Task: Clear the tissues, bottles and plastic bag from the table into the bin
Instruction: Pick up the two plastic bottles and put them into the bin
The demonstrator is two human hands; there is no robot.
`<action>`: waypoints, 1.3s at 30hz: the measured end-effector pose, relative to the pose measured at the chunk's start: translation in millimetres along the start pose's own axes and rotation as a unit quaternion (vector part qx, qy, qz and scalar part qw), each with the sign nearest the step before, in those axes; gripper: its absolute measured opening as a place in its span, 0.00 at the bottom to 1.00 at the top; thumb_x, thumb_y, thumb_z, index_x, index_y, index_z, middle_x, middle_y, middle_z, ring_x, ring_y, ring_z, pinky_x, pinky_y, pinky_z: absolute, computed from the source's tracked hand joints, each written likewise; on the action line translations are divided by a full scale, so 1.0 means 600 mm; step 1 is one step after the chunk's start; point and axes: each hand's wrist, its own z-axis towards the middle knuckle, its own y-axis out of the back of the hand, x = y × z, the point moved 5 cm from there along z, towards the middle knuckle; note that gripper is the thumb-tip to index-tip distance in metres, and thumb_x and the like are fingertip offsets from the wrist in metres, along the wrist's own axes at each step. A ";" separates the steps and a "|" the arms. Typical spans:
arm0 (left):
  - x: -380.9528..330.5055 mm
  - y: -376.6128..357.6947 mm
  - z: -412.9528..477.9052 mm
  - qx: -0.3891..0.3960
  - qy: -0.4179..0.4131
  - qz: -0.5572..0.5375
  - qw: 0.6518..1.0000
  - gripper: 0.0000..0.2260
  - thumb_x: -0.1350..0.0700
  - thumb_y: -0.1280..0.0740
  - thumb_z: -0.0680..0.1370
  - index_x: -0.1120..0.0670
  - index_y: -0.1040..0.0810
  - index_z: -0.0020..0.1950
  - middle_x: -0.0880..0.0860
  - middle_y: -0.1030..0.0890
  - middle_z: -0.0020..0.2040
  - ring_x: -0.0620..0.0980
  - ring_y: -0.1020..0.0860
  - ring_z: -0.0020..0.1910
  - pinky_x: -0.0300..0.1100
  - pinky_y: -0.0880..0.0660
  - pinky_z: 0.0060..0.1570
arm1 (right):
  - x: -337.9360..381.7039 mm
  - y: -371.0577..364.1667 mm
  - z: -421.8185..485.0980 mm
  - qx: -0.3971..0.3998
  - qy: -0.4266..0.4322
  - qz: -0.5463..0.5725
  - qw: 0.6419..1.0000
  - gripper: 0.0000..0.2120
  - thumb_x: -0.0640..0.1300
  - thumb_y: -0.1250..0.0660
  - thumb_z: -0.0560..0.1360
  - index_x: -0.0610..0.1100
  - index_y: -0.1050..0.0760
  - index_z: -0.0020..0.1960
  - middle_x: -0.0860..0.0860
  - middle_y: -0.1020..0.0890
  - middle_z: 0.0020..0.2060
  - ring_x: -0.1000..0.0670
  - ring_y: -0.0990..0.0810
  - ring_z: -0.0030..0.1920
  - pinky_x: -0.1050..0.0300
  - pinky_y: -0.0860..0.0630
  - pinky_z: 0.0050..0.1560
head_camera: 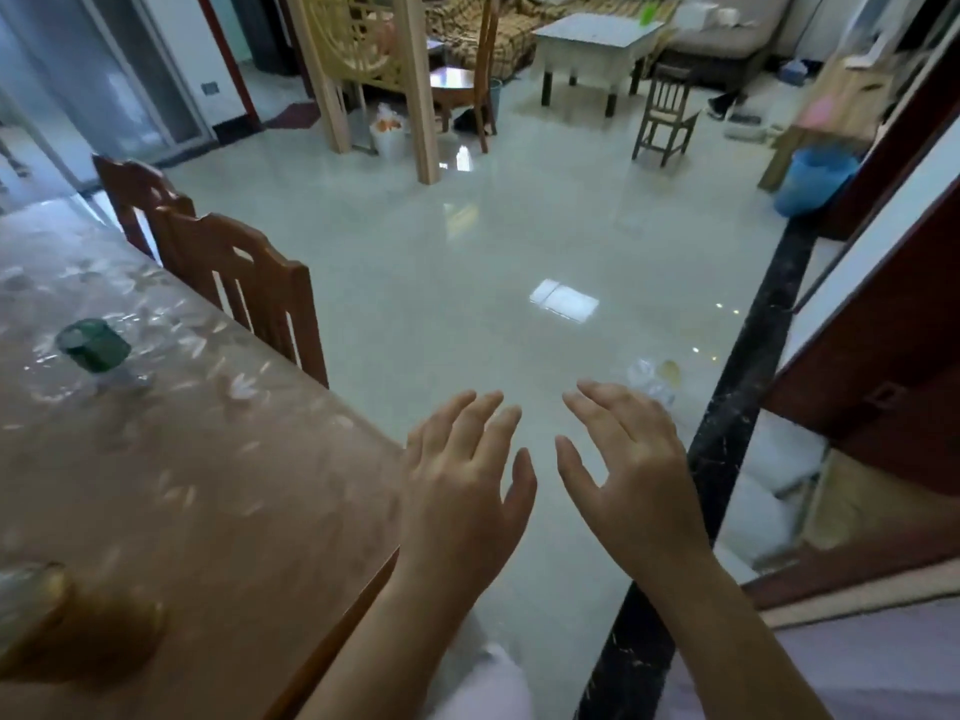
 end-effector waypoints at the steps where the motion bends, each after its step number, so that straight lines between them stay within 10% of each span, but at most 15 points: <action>1: -0.007 -0.020 0.020 -0.002 -0.007 -0.007 1.000 0.16 0.52 0.40 0.74 0.57 0.22 0.57 0.56 0.19 0.57 0.55 0.24 0.59 0.50 0.29 0.58 | -0.022 -0.001 0.012 -0.003 -0.003 -0.005 1.000 0.17 0.46 0.39 0.73 0.38 0.23 0.56 0.42 0.20 0.53 0.42 0.23 0.55 0.42 0.28 0.58; 17: -0.017 -0.295 0.439 -0.036 -0.012 -0.049 0.998 0.14 0.53 0.39 0.74 0.58 0.22 0.55 0.56 0.19 0.55 0.56 0.25 0.59 0.48 0.35 0.58 | -0.331 -0.087 0.352 0.009 -0.009 -0.041 0.999 0.18 0.46 0.39 0.73 0.38 0.24 0.58 0.42 0.20 0.54 0.42 0.24 0.57 0.36 0.28 0.55; 39: 0.256 -0.375 0.811 -0.115 0.218 0.143 0.959 0.16 0.53 0.40 0.73 0.58 0.22 0.55 0.56 0.19 0.54 0.56 0.23 0.57 0.50 0.30 0.57 | -0.385 -0.434 0.855 0.078 0.221 0.172 0.957 0.16 0.44 0.38 0.73 0.37 0.23 0.57 0.42 0.20 0.53 0.41 0.24 0.55 0.42 0.28 0.56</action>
